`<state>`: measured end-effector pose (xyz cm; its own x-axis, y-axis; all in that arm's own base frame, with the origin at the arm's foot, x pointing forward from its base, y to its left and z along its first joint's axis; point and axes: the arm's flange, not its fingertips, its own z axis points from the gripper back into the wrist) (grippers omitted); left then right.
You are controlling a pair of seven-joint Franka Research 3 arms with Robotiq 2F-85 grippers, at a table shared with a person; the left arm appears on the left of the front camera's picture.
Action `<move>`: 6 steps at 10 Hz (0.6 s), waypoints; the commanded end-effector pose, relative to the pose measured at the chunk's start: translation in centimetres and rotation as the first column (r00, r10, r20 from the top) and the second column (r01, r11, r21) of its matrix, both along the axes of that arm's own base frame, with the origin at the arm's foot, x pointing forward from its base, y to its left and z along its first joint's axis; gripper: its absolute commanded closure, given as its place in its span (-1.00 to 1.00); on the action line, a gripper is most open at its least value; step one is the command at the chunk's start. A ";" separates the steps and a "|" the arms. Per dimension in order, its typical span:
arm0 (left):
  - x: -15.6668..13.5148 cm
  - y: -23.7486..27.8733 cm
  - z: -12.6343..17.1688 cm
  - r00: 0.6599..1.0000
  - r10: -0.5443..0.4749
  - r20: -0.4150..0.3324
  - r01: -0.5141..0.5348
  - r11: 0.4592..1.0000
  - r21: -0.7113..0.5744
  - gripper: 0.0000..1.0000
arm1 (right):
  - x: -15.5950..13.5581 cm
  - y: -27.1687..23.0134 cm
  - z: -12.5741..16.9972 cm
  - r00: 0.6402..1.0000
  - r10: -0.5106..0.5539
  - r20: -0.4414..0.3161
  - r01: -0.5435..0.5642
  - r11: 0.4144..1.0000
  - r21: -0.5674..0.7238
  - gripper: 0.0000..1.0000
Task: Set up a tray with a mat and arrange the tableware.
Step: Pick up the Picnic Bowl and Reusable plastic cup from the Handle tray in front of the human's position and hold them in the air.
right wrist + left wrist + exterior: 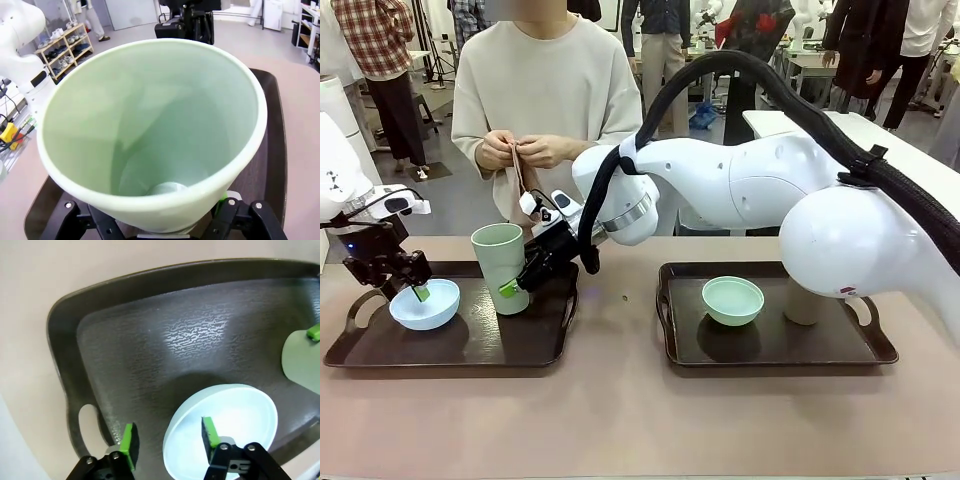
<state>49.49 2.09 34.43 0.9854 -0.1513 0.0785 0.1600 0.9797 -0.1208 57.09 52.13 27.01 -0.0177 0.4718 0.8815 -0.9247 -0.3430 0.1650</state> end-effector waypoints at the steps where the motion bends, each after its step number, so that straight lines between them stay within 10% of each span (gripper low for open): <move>1: 0.2 0.1 -0.2 1.000 0.004 0.017 -0.004 1.000 -0.009 1.00 | 1.0 0.8 -0.3 1.000 0.020 0.010 -0.020 1.000 -0.008 1.00; 2: 0.0 0.1 -0.3 1.000 0.003 0.020 -0.003 1.000 -0.015 1.00 | 0.8 0.8 -0.4 1.000 0.021 0.011 -0.021 1.000 -0.011 0.53; 3: 0.0 0.2 -0.3 1.000 0.002 0.013 -0.002 1.000 -0.013 1.00 | 0.8 0.8 -0.3 1.000 0.019 0.015 -0.019 1.000 -0.013 0.54; 4: -0.1 0.2 -0.4 1.000 0.005 0.012 -0.005 1.000 -0.015 0.84 | 0.8 0.7 -0.4 1.000 0.018 0.012 -0.018 1.000 -0.012 1.00; 5: 0.0 0.2 -0.2 1.000 0.004 0.011 -0.003 1.000 -0.013 1.00 | 0.9 0.7 -0.4 1.000 0.012 0.014 -0.012 1.000 -0.012 0.54; 6: -0.2 0.3 -0.1 1.000 0.007 0.010 -0.007 1.000 -0.006 1.00 | 0.9 0.5 -0.4 1.000 0.008 0.014 -0.008 1.000 -0.011 1.00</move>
<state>49.48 2.16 34.42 0.9859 -0.1474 0.0795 0.1564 0.9800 -0.1229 57.11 52.16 27.04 -0.0244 0.4738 0.8803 -0.9244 -0.3459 0.1605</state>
